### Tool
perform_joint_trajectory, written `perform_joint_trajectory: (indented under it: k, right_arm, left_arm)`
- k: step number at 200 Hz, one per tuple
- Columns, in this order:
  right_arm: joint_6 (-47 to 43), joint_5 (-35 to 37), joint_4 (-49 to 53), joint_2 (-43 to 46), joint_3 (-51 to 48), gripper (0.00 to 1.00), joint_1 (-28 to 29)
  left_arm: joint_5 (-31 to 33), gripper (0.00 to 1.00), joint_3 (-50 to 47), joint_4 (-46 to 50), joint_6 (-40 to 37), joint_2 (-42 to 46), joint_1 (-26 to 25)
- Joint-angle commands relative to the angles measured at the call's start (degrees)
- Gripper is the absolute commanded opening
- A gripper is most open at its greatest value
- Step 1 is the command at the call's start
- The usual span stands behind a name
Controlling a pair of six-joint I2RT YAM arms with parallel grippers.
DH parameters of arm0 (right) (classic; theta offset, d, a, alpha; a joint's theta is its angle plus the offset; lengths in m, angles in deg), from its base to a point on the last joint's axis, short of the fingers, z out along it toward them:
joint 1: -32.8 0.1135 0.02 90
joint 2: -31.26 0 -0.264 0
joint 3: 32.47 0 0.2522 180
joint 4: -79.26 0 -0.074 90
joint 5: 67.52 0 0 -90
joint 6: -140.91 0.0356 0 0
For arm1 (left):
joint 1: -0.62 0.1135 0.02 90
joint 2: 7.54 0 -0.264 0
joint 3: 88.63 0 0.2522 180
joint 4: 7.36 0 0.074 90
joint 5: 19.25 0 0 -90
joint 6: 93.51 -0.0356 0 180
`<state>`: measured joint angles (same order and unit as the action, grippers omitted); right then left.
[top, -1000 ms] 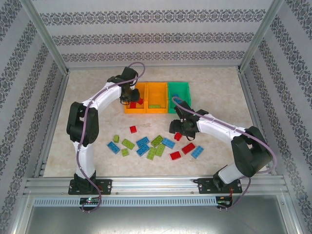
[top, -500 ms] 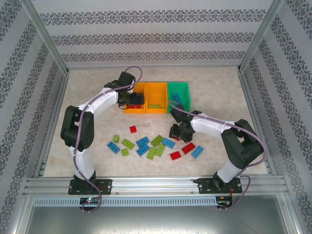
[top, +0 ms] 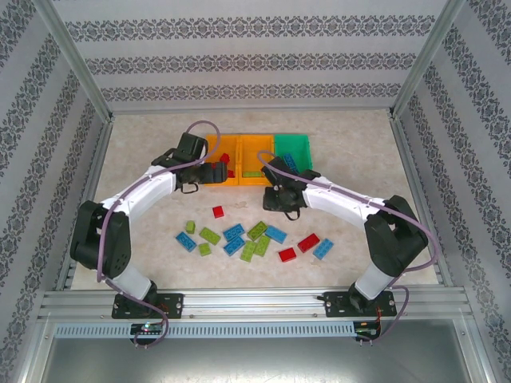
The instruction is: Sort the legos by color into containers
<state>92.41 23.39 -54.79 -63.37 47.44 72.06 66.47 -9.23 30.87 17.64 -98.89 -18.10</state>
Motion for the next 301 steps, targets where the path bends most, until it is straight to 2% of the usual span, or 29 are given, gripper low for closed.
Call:
perform_joint_trajectory:
  k: [1, 39, 75, 146, 163, 174, 213, 243, 280, 301]
  right_arm:
    - [-3.6, 1.2, -5.5, -0.2, 4.3, 0.3, -0.1]
    - [-5.5, -9.5, -12.5, -7.4, 14.5, 0.31, -2.6]
    - [-3.8, -15.3, -14.0, -16.8, 25.2, 0.31, -4.2]
    - [-1.6, -19.0, -11.5, -31.4, 40.9, 0.35, -5.5]
    - [-1.0, -18.8, -10.0, -33.5, 43.6, 0.41, -5.6]
    - [-0.6, -19.0, -9.4, -34.7, 44.7, 0.48, -5.9]
    - [0.1, -19.7, -9.2, -35.7, 45.2, 0.67, -6.1]
    - [0.0, -19.8, -9.7, -33.8, 44.6, 0.69, -5.9]
    - [-0.1, -17.8, -11.7, -28.6, 40.2, 0.72, -5.9]
    - [-1.0, -16.5, -13.1, -24.9, 35.9, 0.77, -6.2]
  left_arm:
    - [2.0, 1.0, -3.5, -3.0, -1.4, 3.8, 0.4]
    - [1.1, 1.0, -8.5, -2.5, -4.0, 7.5, 0.4]
    - [2.6, 1.0, -12.2, -0.6, -3.6, 10.0, 0.4]
    - [4.2, 1.0, -15.2, 4.3, -1.3, 10.9, 0.4]
    - [3.6, 1.0, -15.6, 4.8, -0.8, 10.8, 0.4]
    - [2.7, 1.0, -15.7, 5.2, -0.7, 10.5, 0.4]
    - [-0.8, 0.98, -15.9, 6.0, 0.6, 8.9, 0.3]
    - [-7.2, 0.92, -15.8, 4.5, 4.9, 7.0, -0.2]
    - [-7.0, 0.89, -13.0, 6.3, 9.7, 2.9, -3.4]
    - [-6.7, 0.88, -11.3, 7.1, 11.4, 1.1, -4.9]
